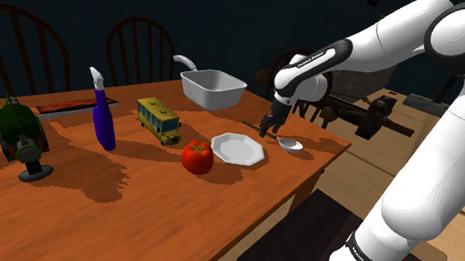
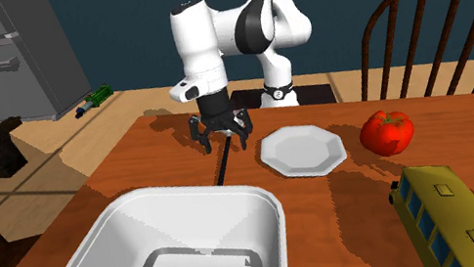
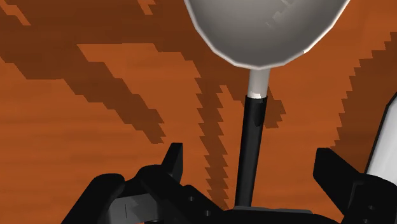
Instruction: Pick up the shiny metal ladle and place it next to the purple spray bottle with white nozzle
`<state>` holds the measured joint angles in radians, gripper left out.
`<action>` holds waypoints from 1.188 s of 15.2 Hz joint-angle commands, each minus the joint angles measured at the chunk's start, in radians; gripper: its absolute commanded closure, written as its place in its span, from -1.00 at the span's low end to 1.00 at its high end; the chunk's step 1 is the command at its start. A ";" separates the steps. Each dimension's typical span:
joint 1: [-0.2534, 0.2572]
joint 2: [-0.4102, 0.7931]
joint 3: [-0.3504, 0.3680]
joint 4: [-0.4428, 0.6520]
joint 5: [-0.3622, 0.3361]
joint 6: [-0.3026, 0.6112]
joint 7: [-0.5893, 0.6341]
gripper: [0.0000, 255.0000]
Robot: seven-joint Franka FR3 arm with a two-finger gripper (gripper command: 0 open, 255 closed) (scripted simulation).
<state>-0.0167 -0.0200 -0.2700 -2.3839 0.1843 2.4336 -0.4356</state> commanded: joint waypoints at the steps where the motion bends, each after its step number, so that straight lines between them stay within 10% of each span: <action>1: 0.000 0.001 0.000 -0.001 0.001 0.003 -0.001 -1.00; 6: 0.000 0.001 0.000 -0.001 0.001 0.002 -0.001 -1.00; 7: 0.000 0.001 0.000 -0.001 0.001 0.002 -0.001 1.00; 18: -0.001 -0.018 0.000 0.007 -0.012 -0.024 0.011 1.00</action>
<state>-0.0173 -0.0334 -0.2704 -2.3813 0.1760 2.4198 -0.4286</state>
